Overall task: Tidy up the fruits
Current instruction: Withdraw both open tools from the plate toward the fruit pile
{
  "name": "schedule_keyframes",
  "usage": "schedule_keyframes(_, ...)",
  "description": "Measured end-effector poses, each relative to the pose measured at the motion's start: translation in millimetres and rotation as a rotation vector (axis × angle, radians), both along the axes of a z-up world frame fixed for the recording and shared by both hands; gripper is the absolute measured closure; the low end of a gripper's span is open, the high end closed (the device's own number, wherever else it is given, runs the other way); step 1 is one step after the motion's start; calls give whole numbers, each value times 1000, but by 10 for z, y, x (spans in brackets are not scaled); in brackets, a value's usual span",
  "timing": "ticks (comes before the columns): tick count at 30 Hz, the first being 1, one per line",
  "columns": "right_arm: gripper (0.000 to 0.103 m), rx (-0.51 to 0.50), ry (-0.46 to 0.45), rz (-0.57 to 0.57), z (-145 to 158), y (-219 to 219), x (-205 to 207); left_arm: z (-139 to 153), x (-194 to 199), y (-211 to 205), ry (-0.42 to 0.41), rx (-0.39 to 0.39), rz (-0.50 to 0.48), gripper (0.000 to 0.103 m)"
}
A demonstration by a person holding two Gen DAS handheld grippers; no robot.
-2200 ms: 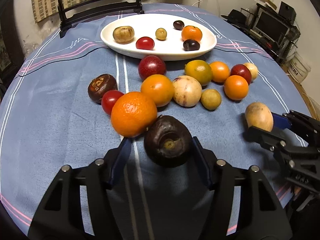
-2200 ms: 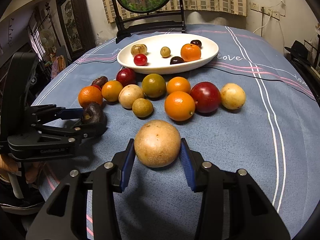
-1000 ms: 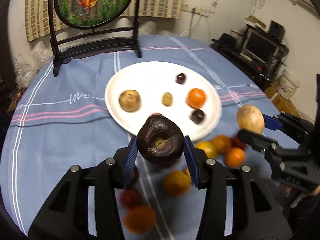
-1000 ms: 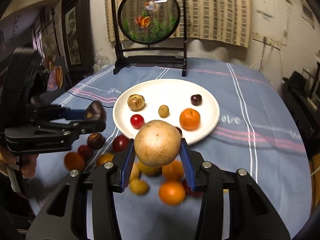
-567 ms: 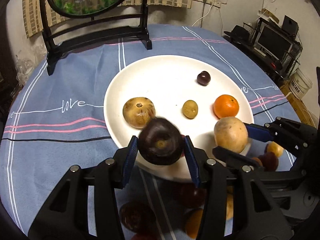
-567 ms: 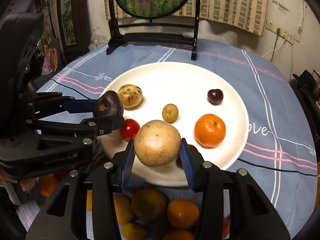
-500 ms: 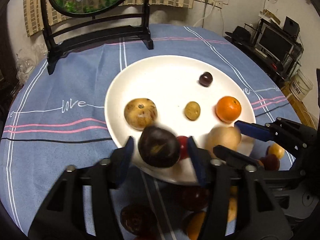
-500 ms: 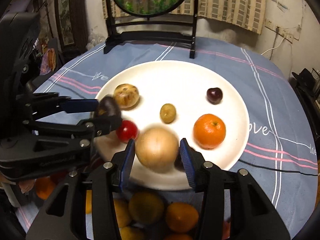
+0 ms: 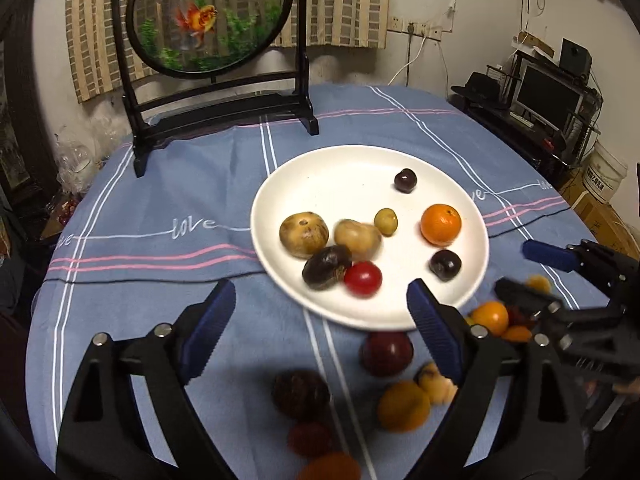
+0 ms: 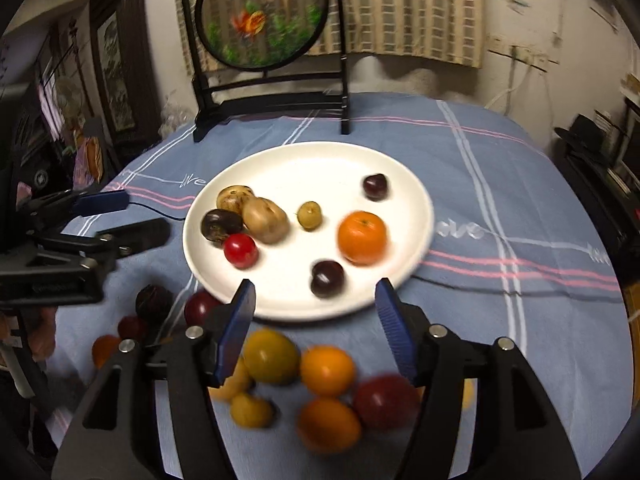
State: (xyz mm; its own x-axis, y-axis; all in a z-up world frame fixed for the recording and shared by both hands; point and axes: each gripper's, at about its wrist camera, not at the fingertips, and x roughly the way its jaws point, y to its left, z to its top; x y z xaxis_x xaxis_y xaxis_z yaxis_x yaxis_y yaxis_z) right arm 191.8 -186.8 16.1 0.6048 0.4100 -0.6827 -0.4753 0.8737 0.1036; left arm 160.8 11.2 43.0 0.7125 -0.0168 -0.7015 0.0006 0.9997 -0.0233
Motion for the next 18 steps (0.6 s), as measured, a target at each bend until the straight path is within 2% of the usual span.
schedule_keyframes(8, 40, 30, 41, -92, -153, -513, -426, -97, -490, 72, 28, -23, 32, 11)
schedule_keyframes(18, 40, 59, 101, -138, -381, -789, -740, -306, -912, 13, 83, -55, 49, 10)
